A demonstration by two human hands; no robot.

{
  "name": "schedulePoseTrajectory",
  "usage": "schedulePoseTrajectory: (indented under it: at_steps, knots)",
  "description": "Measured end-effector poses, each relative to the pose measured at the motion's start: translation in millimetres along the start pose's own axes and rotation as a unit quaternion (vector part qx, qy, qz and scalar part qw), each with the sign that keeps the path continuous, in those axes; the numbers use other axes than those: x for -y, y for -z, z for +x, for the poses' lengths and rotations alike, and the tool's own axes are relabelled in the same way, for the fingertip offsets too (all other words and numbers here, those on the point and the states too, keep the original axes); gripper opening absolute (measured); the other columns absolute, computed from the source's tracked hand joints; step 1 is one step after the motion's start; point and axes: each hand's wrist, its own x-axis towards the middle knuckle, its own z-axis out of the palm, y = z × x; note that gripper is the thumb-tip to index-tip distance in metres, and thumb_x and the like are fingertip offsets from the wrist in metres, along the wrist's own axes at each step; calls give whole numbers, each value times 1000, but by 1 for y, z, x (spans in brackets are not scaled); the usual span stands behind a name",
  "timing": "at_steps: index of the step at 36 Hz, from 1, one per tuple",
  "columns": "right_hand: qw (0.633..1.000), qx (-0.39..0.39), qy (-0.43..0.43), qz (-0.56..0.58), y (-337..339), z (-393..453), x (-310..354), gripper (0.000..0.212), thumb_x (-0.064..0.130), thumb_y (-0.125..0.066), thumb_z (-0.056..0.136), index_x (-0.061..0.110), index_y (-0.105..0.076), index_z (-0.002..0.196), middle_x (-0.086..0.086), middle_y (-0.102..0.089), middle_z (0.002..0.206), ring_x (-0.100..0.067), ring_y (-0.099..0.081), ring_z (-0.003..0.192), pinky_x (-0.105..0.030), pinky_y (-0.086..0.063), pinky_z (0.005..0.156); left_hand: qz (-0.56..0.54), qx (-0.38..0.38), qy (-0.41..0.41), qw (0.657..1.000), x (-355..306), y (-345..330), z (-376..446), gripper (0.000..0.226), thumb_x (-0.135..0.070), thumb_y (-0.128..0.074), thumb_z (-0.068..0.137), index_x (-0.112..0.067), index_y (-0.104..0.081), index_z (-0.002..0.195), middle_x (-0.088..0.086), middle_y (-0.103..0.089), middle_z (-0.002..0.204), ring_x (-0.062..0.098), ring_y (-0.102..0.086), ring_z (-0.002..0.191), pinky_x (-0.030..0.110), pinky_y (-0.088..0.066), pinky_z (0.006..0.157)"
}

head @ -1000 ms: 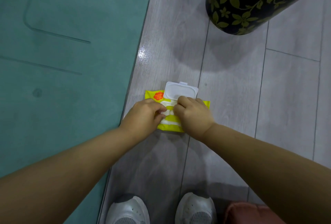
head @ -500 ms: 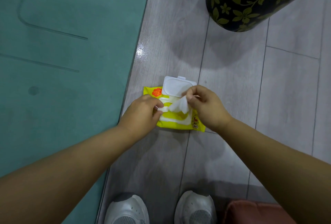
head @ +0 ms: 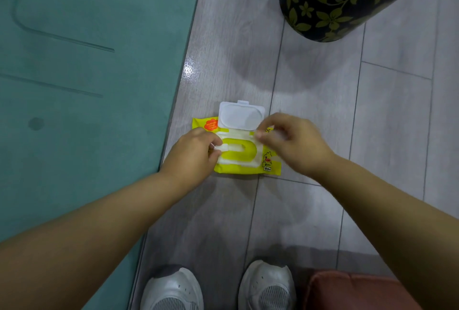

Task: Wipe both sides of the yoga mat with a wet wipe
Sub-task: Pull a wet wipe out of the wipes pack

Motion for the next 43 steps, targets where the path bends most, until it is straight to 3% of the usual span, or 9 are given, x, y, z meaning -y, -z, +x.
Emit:
schedulePoseTrajectory:
  at_steps: [5, 9, 17, 26, 29, 32, 36, 40, 43]
  knots:
    - [937, 75, 98, -326, -31, 0, -2, 24, 37, -50, 92, 31, -63, 112, 1, -50, 108, -25, -55, 99, -30, -38, 67, -13, -9, -1, 1000, 0, 0, 0, 17, -7, -70, 80, -8, -71, 97, 9, -66, 97, 23, -62, 88, 22, -39, 79]
    - [910, 70, 166, -375, -42, 8, -2, 10, 18, -75, 71, 19, -69, 79, -8, -53, 83, -31, -58, 62, -26, -30, 45, -33, -12, -15, 999, 1, 1, -3, 16, -4, -73, 77, -9, -72, 92, 6, -67, 90, 20, -61, 82, 14, -36, 74]
    - [896, 59, 153, -413, -49, 15, 3, 30, 12, -86, 37, 12, -61, 53, -7, -53, 62, -25, -50, 40, -11, -5, 48, -59, -14, -26, 998, 2, -1, -4, 16, -4, -74, 76, -10, -73, 91, 4, -68, 87, 16, -61, 78, 15, -40, 75]
    - [925, 8, 156, -346, -64, 18, -2, 35, -3, -79, 35, 5, -52, 56, -12, -51, 62, -26, -45, 35, -10, -1, 49, -34, -18, -6, 999, 2, -4, -4, 17, -6, -72, 78, -10, -74, 94, 6, -68, 89, 23, -63, 81, 19, -40, 76]
    - [945, 26, 124, -303, -64, 17, -7, 23, 0, -77, 56, 3, -60, 71, -15, -55, 78, -33, -53, 47, -21, -18, 38, -33, -18, -8, 999, 2, -5, -4, 17, -5, -72, 76, -10, -73, 92, 6, -67, 87, 24, -62, 79, 16, -37, 73]
    - [971, 0, 94, -221, -60, 18, -13, 11, 14, -58, 87, 6, -65, 92, -12, -56, 99, -34, -57, 81, -36, -41, 58, -32, -21, -8, 999, 3, -4, -4, 16, -4, -72, 76, -9, -73, 91, 7, -66, 85, 23, -61, 78, 16, -37, 72]
    - [990, -10, 84, -117, -56, 16, -16, 8, 10, -60, 86, 7, -66, 87, -9, -56, 93, -26, -55, 87, -38, -46, 73, -29, -7, -18, 999, 2, -4, -6, 16, -8, -68, 73, -7, -73, 88, 8, -66, 81, 25, -63, 73, 17, -38, 70]
    - [999, -5, 53, -7, -48, 17, -14, 7, 3, -63, 84, 9, -65, 80, -4, -50, 86, -13, -50, 76, -8, -37, 72, -31, -7, -9, 999, 2, -4, -5, 16, -4, -72, 75, -8, -72, 90, 9, -66, 86, 23, -63, 75, 14, -36, 71]
    - [995, 9, 14, 95, -37, 16, -12, 24, 3, -62, 85, 23, -56, 73, 4, -48, 82, 0, -46, 71, -6, -34, 69, -41, -18, -2, 999, 0, -1, -2, 17, -3, -72, 76, -9, -72, 92, 9, -66, 89, 15, -58, 74, 11, -35, 74]
